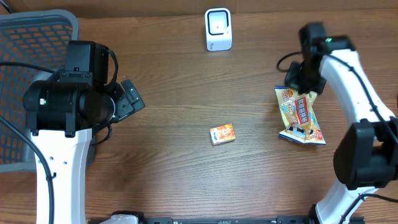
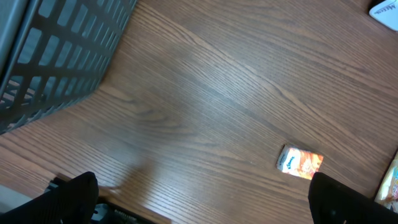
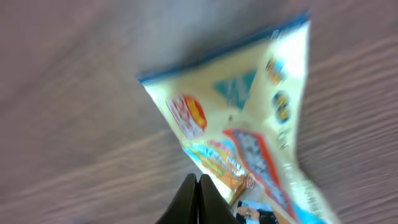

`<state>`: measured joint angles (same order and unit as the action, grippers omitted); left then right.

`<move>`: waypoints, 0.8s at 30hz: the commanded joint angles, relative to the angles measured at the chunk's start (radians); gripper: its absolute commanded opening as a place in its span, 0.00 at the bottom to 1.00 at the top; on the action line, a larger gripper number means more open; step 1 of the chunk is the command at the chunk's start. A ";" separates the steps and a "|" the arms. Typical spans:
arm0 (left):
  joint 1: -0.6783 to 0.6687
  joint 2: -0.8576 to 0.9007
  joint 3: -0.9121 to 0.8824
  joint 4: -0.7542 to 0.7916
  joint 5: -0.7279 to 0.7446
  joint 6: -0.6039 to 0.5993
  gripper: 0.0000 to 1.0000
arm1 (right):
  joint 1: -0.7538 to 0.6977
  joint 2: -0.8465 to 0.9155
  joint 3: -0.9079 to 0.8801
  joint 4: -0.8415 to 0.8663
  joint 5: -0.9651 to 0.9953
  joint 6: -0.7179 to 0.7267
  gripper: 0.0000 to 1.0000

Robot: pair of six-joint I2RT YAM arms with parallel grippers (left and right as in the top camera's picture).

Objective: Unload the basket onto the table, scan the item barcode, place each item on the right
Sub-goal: 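Lower the yellow snack bag onto the table on the right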

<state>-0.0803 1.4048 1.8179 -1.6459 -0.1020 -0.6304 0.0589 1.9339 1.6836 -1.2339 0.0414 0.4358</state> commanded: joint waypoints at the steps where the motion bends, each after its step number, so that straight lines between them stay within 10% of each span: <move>1: 0.005 0.002 -0.004 0.001 -0.013 -0.021 1.00 | -0.060 -0.010 0.020 -0.020 0.018 0.005 0.04; 24: 0.005 0.002 -0.004 0.001 -0.013 -0.021 1.00 | -0.107 -0.004 -0.483 0.358 -0.080 0.013 0.04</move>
<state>-0.0803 1.4048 1.8179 -1.6459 -0.1020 -0.6304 -0.0509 1.9228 1.2022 -0.8494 -0.0448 0.4416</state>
